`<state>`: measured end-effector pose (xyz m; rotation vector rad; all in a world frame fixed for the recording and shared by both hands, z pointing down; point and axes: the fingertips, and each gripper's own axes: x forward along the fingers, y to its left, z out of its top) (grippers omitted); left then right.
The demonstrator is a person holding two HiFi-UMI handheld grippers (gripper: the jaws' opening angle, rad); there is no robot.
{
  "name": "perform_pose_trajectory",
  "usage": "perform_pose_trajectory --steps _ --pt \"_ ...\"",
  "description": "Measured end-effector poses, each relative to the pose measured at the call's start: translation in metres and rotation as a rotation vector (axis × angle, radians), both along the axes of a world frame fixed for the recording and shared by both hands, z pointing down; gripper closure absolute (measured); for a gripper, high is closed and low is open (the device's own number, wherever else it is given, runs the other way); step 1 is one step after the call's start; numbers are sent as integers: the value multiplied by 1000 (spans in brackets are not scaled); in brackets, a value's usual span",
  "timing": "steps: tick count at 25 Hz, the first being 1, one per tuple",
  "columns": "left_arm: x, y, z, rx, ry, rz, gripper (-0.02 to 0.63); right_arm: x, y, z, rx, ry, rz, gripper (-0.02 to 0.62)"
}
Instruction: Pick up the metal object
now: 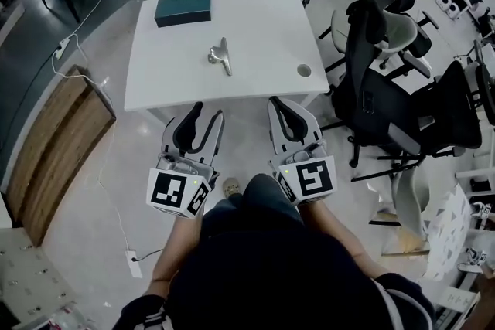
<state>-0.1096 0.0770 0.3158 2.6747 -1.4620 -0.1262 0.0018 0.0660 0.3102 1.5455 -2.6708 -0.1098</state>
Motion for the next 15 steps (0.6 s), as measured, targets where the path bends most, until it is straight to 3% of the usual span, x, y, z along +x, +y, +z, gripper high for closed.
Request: perform_pose_trajectory --steps 8,15 --pt "4 -47 16 -39 5 18 462 2 -51 17 -27 -6 14 568" --pt "-1 -118 27 -55 5 -11 462 -11 -134 23 26 -5 -42 568"
